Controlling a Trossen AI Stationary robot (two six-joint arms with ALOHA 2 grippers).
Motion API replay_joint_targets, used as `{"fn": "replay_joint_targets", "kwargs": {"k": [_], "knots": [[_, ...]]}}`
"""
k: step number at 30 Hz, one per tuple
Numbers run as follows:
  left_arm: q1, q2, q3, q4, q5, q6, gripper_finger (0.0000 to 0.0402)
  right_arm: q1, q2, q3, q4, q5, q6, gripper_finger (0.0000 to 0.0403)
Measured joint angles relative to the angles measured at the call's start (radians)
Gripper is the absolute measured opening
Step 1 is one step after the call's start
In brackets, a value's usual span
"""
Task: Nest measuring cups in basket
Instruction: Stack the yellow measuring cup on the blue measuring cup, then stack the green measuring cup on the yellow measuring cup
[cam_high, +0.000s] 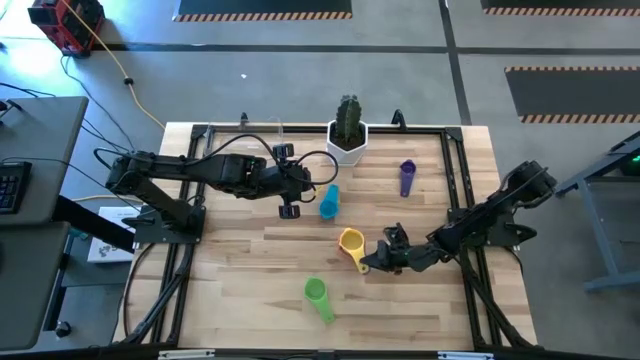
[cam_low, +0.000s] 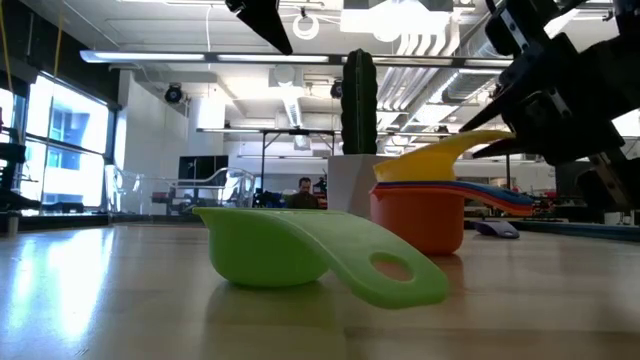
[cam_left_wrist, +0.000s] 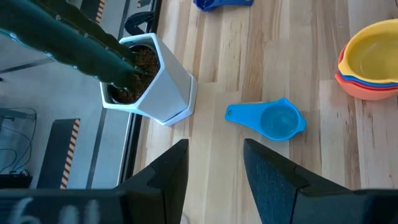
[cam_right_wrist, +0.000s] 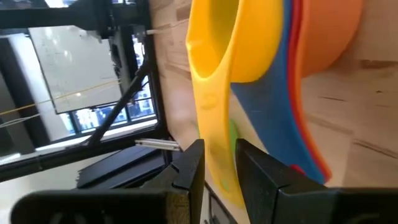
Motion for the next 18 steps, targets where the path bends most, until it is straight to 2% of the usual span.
{"fn": "replay_joint_targets", "kwargs": {"k": [12, 18], "knots": [[0.000, 0.000, 0.000, 0.000, 0.000, 0.000, 0.0143, 0.000, -0.216, 0.000, -0.339, -0.013, 0.022, 0.0082], [0.000, 0.000, 0.000, 0.000, 0.000, 0.014, 0.0143, -0.001, -0.323, 0.000, -0.353, 0.080, -0.074, 0.0082]]}}
